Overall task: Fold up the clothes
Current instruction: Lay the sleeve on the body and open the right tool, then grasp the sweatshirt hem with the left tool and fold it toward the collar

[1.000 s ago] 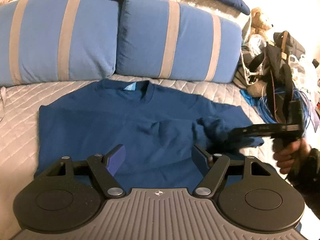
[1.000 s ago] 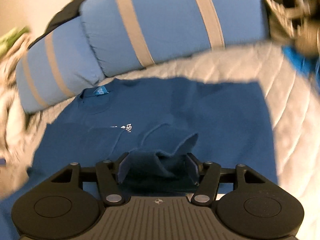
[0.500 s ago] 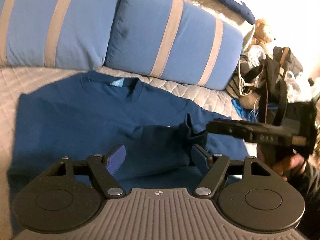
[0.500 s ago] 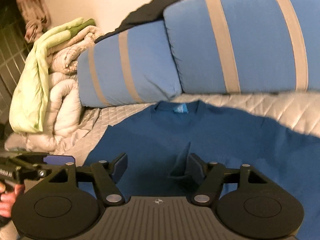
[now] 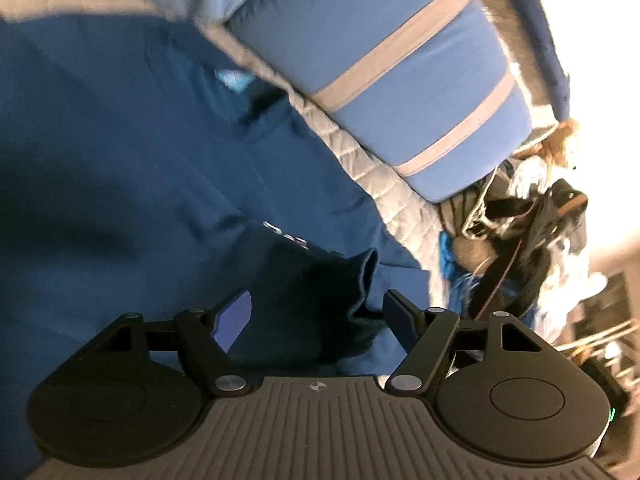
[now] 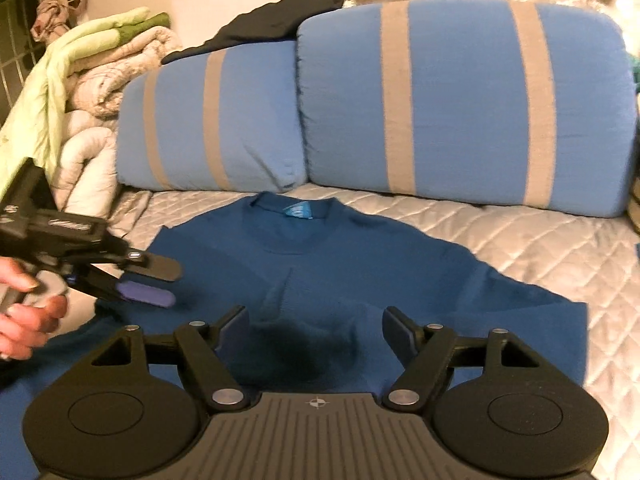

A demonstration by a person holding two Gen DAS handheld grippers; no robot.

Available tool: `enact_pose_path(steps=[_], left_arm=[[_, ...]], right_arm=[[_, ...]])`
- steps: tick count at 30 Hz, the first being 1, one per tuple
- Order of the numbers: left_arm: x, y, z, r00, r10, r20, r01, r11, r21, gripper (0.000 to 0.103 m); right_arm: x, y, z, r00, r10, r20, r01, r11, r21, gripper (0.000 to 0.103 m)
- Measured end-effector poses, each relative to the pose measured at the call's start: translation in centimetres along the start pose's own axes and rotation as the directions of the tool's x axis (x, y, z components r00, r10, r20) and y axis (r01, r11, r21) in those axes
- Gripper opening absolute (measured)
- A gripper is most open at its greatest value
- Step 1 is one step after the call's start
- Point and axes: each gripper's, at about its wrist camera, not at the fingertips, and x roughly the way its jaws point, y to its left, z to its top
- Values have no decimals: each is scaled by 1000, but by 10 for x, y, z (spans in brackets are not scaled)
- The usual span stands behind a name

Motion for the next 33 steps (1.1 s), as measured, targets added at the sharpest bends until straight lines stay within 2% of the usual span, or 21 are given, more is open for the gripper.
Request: enact_pose_path(steps=[5,7,10,11,14,16,17,18,21,25,29,33], left_arm=[[35,-5,6,996,-77,-41,73,994,-75,72],[47,-11,9,997,-50,-62,46,997,-60,71],[61,-25,12,995,57,-86,-58,998,-8,66],[66,-30,13,991,96,-97,-95,995,10,59],[77,-34,13,981,145,-132,-144,989,11,46],[85,-37,13,972,175,-155,-175,984,12,28],[89,-38,13,968,190,-167,-191,982,12,11],[90,-38,12,969,175,-174,-176,984,11,5],[83,-40,10,983,87,-162,-89,996,-6,5],[66,-47,15,992,-42,-117,35,998,-54,5],[47,-56,21,983,-176,-58,170,980,-100,5],[26,-70,29,965,-260,-15,259,963,-79,5]], right_arm=[[-16,8,-12,997,-81,-6,79,987,-138,83],[-22,10,-18,995,-102,-4,100,979,-176,85],[-29,8,-28,992,-123,-2,120,975,-189,87],[-30,7,-31,991,-131,0,128,973,-189,88],[-33,4,-39,990,-144,-3,141,973,-185,89],[-33,3,-43,989,-148,-7,145,972,-184,89],[-33,2,-45,989,-151,-9,147,972,-183,90],[-33,2,-46,988,-154,-11,149,971,-185,91],[-29,4,-49,988,-154,-14,148,967,-206,94],[-21,12,-56,989,-146,-23,134,953,-270,96],[-8,25,-61,987,-160,2,151,925,-349,96],[6,31,-60,969,-236,75,245,873,-422,95]])
